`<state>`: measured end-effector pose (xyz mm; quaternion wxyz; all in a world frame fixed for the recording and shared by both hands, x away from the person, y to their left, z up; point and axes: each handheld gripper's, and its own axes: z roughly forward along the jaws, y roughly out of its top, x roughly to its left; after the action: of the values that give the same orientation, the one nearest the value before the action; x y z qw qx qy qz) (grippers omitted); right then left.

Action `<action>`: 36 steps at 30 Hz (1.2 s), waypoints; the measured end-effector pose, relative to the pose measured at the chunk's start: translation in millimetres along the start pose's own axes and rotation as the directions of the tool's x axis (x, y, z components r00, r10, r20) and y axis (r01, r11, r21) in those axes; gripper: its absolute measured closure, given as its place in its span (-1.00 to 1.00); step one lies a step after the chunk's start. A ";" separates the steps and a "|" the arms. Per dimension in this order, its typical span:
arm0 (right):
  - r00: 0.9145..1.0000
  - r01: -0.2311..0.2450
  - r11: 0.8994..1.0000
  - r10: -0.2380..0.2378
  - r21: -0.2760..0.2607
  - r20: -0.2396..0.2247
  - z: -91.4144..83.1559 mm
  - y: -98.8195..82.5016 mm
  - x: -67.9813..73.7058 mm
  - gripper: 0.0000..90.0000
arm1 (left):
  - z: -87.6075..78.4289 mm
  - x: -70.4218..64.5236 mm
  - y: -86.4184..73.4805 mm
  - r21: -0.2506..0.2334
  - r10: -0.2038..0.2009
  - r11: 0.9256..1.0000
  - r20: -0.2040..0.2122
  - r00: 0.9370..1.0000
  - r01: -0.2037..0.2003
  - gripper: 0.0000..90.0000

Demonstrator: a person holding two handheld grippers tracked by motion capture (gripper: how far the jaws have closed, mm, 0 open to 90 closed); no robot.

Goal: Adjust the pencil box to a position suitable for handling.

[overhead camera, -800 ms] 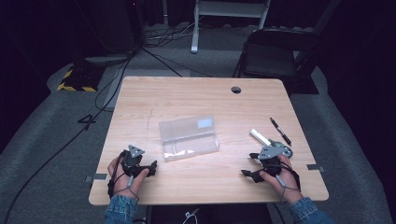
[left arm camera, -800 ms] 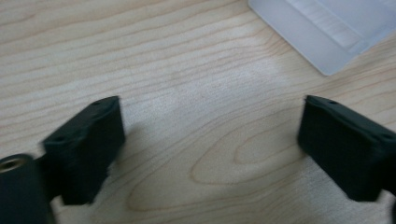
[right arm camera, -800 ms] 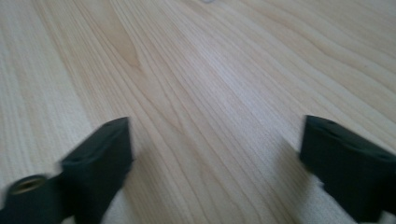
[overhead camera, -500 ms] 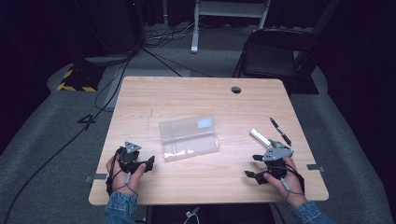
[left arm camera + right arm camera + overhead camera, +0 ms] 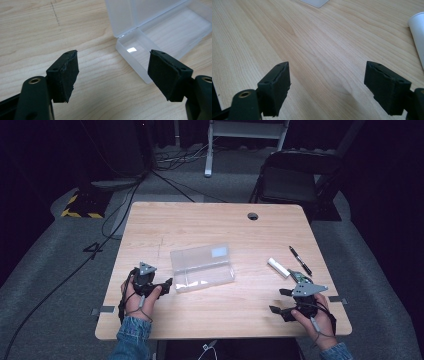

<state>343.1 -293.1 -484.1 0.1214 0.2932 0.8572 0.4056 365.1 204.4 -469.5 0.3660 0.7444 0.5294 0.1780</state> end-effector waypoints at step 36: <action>1.000 0.000 1.000 0.000 0.014 0.022 -9.6 -9.4 6.7 -0.53 | 42.9 -22.1 3.1 0.113 0.233 0.964 0.077 0.970 -0.240 0.01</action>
<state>329.7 -299.8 -484.9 0.1288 0.2983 0.8587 0.3963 386.8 168.3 -493.2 0.3125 0.8284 0.4348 0.1645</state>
